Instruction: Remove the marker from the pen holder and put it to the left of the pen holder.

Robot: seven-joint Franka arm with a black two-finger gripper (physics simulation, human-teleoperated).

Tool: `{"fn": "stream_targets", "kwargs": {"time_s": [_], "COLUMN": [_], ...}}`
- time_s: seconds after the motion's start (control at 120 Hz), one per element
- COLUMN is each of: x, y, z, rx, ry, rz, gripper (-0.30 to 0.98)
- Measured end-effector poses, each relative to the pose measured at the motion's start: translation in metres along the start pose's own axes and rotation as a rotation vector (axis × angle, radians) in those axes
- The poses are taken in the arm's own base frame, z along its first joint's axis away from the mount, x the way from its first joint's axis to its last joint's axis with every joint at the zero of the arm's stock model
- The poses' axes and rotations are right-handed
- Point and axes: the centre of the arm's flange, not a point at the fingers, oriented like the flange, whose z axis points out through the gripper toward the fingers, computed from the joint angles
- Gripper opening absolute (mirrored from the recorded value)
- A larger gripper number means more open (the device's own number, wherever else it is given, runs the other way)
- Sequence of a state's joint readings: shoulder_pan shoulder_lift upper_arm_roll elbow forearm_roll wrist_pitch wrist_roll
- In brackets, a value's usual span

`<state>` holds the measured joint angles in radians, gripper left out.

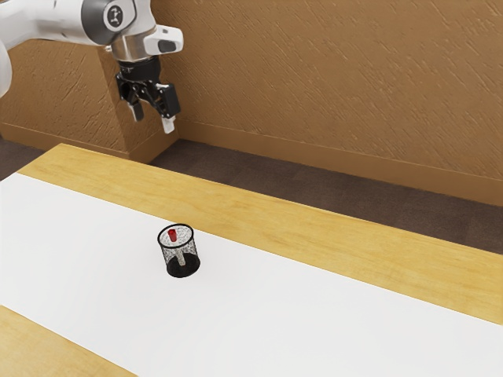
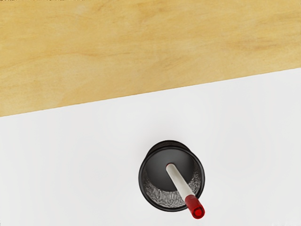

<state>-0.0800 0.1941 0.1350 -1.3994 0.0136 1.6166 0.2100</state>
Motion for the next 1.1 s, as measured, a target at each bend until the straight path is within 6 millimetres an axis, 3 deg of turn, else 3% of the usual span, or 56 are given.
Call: {"fn": "stream_targets", "kwargs": {"time_s": [0.233, 0.358, 0.7, 0.775, 0.958, 1.1], "x": [0.001, -0.005, -0.039, -0.045, -0.042, -0.052], "y": [0.006, 0.016, 0.025, 0.029, 0.033, 0.042], "z": [0.005, 0.049, 0.13, 0.157, 0.176, 0.203], "rx": [-0.002, -0.018, -0.048, -0.058, -0.059, -0.074], "ry": [-0.01, -0.074, -0.127, -0.127, -0.084, -0.085], "rz": [0.037, 0.056, 0.043, 0.04, 0.036, 0.033], "gripper": [0.69, 0.69, 0.69, 0.69, 0.69, 0.69]}}
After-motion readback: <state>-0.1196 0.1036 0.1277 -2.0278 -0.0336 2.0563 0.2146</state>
